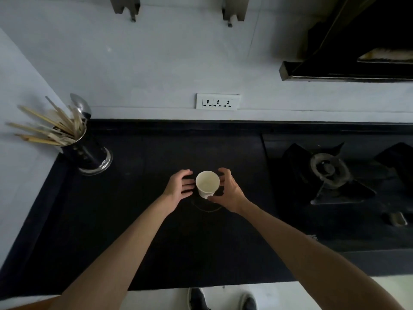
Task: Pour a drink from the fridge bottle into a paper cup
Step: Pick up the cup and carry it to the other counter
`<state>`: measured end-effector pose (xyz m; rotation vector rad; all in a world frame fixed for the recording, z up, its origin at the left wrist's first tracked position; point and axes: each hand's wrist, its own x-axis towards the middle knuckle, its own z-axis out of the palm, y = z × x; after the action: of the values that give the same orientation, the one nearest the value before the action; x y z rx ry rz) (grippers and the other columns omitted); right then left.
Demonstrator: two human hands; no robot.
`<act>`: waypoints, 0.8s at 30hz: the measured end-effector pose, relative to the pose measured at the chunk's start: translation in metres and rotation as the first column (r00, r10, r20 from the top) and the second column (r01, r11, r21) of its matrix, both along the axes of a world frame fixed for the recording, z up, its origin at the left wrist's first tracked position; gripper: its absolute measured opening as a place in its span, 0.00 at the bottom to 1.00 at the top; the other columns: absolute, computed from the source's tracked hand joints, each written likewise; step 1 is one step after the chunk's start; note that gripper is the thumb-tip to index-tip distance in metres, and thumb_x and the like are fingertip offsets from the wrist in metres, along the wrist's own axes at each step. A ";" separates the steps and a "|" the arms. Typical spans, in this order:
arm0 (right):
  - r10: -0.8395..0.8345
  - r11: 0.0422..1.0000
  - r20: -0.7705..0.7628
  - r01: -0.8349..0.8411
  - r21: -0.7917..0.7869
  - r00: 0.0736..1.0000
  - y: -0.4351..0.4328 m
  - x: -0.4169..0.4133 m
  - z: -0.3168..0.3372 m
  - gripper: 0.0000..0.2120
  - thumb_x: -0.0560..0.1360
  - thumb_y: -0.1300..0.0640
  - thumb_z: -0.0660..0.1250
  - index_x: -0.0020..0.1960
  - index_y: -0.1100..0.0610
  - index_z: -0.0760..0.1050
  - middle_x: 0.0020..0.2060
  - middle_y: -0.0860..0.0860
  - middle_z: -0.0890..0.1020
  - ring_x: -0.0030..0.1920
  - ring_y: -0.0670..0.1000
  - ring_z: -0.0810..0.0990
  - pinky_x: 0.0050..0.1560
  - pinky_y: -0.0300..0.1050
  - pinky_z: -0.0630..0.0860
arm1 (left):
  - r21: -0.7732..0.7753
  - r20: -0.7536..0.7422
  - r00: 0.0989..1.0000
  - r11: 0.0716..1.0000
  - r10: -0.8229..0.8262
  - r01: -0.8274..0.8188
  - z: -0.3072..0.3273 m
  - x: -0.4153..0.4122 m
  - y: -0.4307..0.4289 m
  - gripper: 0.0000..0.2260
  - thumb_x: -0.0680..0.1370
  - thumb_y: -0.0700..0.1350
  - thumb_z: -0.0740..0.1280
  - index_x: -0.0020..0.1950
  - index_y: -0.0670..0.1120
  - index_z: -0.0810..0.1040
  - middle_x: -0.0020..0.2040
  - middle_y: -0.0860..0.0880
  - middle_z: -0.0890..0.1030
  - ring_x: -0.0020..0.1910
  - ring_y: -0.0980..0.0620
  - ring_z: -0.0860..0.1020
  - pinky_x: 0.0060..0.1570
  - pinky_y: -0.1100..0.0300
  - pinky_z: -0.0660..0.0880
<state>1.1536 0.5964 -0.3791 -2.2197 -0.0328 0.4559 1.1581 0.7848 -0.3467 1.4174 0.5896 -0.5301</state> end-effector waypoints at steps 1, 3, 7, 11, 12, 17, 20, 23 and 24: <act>0.026 0.999 -0.016 -0.026 -0.025 1.000 -0.008 0.001 0.006 0.47 0.67 0.56 0.80 0.75 0.51 0.53 0.69 0.55 0.69 0.67 0.53 0.72 0.66 0.52 0.74 | 0.100 0.046 0.997 0.993 -0.068 0.063 0.006 0.003 -0.002 0.18 0.82 0.50 0.59 0.70 0.44 0.72 0.67 0.39 0.75 0.65 0.41 0.75 0.67 0.44 0.70; 0.053 0.995 -0.023 -0.054 -0.080 0.998 -0.026 0.003 0.019 0.46 0.69 0.55 0.78 0.76 0.50 0.52 0.69 0.55 0.68 0.67 0.53 0.72 0.65 0.51 0.73 | 0.358 0.130 0.956 0.911 -0.263 0.202 0.018 0.007 -0.006 0.19 0.82 0.50 0.61 0.71 0.45 0.71 0.69 0.42 0.74 0.66 0.44 0.74 0.67 0.47 0.70; 0.084 0.973 0.037 -0.074 -0.216 0.996 -0.065 0.005 0.050 0.40 0.75 0.48 0.72 0.78 0.51 0.52 0.69 0.55 0.70 0.68 0.54 0.72 0.65 0.49 0.73 | 0.689 0.156 0.817 0.654 -0.556 0.313 0.050 0.011 -0.024 0.24 0.80 0.52 0.64 0.74 0.46 0.66 0.68 0.43 0.74 0.64 0.47 0.75 0.57 0.57 0.69; 0.214 0.886 0.149 -0.128 -0.446 0.965 -0.104 0.002 0.090 0.38 0.77 0.42 0.66 0.80 0.53 0.51 0.72 0.55 0.67 0.72 0.56 0.66 0.69 0.53 0.69 | 0.894 0.139 0.650 0.377 -0.748 0.243 0.081 0.009 -0.064 0.27 0.79 0.53 0.64 0.76 0.47 0.63 0.68 0.43 0.72 0.66 0.46 0.73 0.61 0.52 0.72; 0.227 0.868 0.168 -0.121 -0.481 0.959 -0.114 0.000 0.100 0.38 0.78 0.41 0.65 0.80 0.53 0.51 0.73 0.54 0.66 0.72 0.56 0.65 0.69 0.53 0.69 | 0.923 0.124 0.616 0.319 -0.778 0.216 0.089 0.007 -0.076 0.28 0.79 0.54 0.64 0.76 0.47 0.62 0.68 0.44 0.72 0.65 0.46 0.73 0.61 0.51 0.73; 0.222 0.822 0.257 -0.039 -0.569 0.941 -0.172 -0.016 0.136 0.37 0.77 0.39 0.63 0.79 0.54 0.54 0.71 0.54 0.67 0.71 0.58 0.66 0.66 0.56 0.71 | 0.987 0.034 0.482 0.105 -0.876 0.121 0.116 -0.002 -0.136 0.29 0.78 0.57 0.63 0.75 0.46 0.61 0.67 0.43 0.72 0.65 0.43 0.73 0.61 0.46 0.74; 0.197 0.812 0.292 0.011 -0.584 0.936 -0.217 -0.036 0.152 0.37 0.77 0.39 0.64 0.78 0.53 0.54 0.71 0.55 0.68 0.70 0.59 0.67 0.65 0.58 0.71 | 0.996 0.001 0.433 0.041 -0.901 0.085 0.130 -0.014 -0.179 0.29 0.79 0.58 0.62 0.76 0.46 0.60 0.66 0.42 0.72 0.63 0.42 0.73 0.60 0.45 0.73; 0.158 0.808 0.324 0.066 -0.586 0.933 -0.266 -0.061 0.167 0.36 0.77 0.39 0.64 0.78 0.53 0.55 0.70 0.54 0.69 0.69 0.59 0.68 0.64 0.58 0.72 | 0.997 -0.014 0.386 0.016 -0.922 0.073 0.143 -0.029 -0.224 0.30 0.79 0.57 0.61 0.76 0.46 0.59 0.66 0.42 0.72 0.63 0.42 0.73 0.60 0.45 0.73; 0.142 0.809 0.338 0.088 -0.581 0.931 -0.283 -0.070 0.172 0.36 0.77 0.39 0.64 0.77 0.53 0.56 0.70 0.54 0.69 0.69 0.59 0.69 0.63 0.57 0.73 | 0.997 -0.013 0.373 0.014 -0.928 0.071 0.146 -0.035 -0.240 0.30 0.79 0.57 0.61 0.76 0.46 0.58 0.67 0.41 0.71 0.63 0.42 0.73 0.60 0.45 0.73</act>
<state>1.0835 0.3138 -0.2074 -2.9044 -0.1393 0.0449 1.1234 0.5448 -0.2004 2.9438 -0.6913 -0.1178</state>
